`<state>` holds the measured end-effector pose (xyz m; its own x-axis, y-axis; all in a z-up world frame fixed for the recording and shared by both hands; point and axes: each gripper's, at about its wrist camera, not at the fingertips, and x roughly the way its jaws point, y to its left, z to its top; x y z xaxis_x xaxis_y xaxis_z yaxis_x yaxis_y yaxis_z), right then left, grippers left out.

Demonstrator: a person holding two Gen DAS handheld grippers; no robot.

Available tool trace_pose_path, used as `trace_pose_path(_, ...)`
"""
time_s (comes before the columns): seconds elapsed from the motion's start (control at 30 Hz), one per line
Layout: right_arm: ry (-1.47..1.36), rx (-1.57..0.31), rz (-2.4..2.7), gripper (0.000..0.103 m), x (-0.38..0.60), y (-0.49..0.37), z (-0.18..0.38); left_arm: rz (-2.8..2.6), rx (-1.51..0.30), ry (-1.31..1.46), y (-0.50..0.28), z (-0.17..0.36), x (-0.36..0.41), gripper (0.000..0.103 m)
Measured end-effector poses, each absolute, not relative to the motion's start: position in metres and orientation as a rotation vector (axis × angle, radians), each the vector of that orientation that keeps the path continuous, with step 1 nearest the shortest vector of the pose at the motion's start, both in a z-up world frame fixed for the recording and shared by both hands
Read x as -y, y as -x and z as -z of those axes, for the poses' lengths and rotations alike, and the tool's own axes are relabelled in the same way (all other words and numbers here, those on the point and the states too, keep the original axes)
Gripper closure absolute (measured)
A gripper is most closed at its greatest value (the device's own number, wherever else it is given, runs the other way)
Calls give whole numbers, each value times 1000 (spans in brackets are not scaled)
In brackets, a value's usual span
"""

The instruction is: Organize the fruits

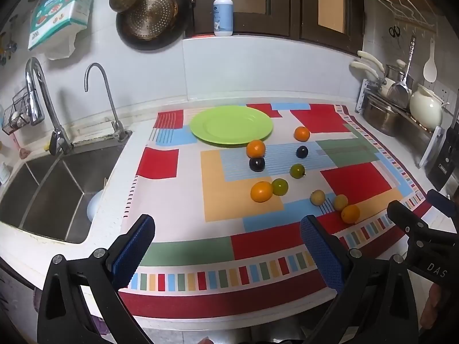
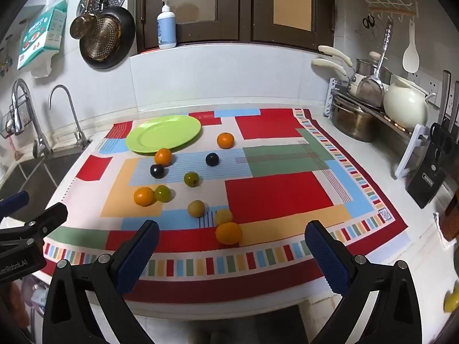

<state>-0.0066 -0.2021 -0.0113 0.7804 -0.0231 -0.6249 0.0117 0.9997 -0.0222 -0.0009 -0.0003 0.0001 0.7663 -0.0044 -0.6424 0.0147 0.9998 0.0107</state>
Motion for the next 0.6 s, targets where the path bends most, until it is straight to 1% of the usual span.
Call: trace_pose_path(0.6,17,-662,13,0,202,12,9,20,-700,-7,8,-2,1,0)
